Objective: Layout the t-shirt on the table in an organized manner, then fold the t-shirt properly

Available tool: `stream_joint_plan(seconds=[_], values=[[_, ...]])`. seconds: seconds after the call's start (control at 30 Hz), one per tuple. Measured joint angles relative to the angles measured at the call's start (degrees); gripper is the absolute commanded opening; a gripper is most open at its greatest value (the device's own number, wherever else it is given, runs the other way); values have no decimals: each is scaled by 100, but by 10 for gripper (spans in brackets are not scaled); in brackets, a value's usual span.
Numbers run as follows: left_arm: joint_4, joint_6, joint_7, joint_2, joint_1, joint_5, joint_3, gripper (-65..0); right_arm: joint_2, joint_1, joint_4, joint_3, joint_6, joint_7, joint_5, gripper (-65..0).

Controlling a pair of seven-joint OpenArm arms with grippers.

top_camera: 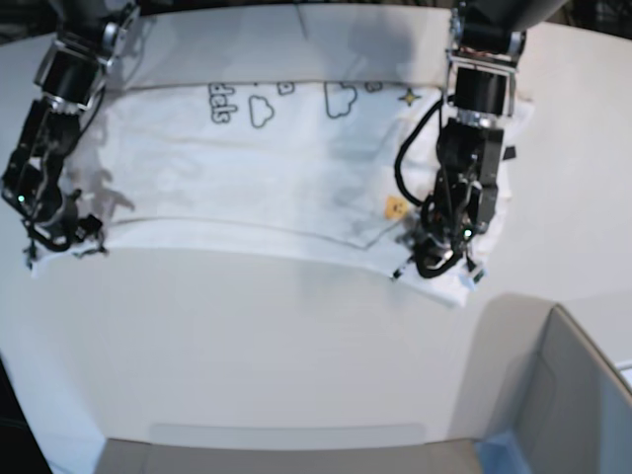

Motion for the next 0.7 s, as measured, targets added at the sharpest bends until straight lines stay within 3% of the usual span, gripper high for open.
stream_joint_plan(seconds=[0.33, 0.53, 0.7], values=[[0, 0, -4, 0, 0, 0, 0, -622, 0, 149, -470, -2, -2, 249, -44, -456], [0, 0, -4, 0, 0, 0, 0, -622, 57, 345, -769, -219, -20, 251, -46, -650], [4, 0, -4, -2, 0, 0, 0, -623, 46, 455, -804, -291, -20, 251, -42, -650]])
